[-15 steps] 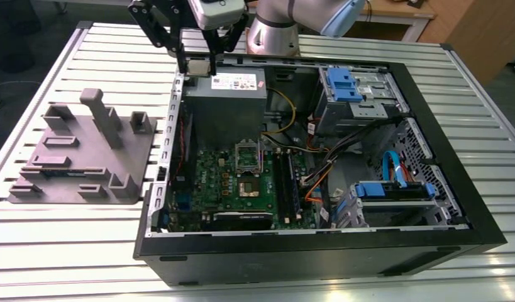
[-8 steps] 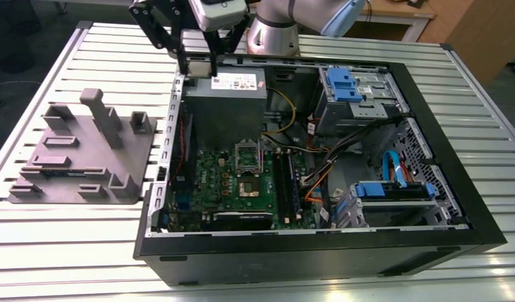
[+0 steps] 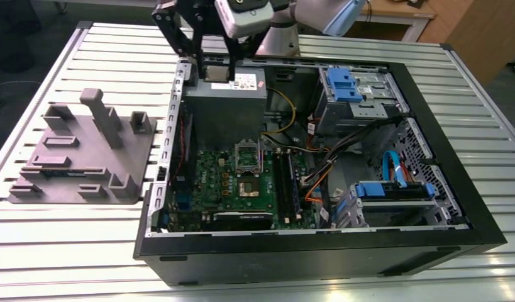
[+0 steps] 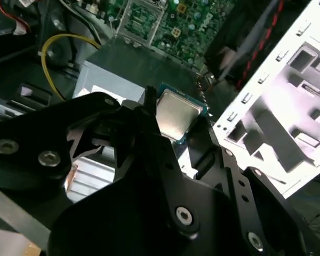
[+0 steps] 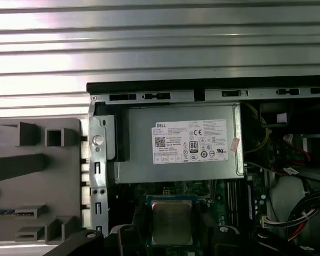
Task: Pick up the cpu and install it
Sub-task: 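Pick up the cpu and move it towards the insertion slot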
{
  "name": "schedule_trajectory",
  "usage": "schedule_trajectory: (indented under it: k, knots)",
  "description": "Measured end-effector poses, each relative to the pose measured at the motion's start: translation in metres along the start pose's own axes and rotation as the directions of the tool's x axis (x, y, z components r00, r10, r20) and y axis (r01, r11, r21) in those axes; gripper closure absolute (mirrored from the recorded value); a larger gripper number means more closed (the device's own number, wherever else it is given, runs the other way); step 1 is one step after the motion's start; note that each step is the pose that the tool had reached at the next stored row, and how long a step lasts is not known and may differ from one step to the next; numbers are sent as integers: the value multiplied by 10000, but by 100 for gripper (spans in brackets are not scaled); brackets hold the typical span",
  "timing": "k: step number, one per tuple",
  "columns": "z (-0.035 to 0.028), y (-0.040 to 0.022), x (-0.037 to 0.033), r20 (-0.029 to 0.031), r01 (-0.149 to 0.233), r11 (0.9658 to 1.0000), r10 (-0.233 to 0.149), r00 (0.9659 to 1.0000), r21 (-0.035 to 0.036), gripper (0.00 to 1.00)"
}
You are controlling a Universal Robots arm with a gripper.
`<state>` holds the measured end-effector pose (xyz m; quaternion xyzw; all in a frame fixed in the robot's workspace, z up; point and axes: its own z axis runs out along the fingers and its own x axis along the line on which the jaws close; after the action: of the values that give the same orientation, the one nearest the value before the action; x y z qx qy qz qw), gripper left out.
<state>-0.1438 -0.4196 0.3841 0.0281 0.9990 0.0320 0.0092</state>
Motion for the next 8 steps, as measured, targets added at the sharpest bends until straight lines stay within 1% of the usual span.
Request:
schedule_trajectory:
  k: [1,3,8]
  knots:
    - [6,-17,-20,-1,0,10000,0,10000,3,53]
    - [17,-70,-33,-1,-1,10000,1,10000,1,53]
    - [39,-236,-44,0,-1,10000,1,10000,1,53]
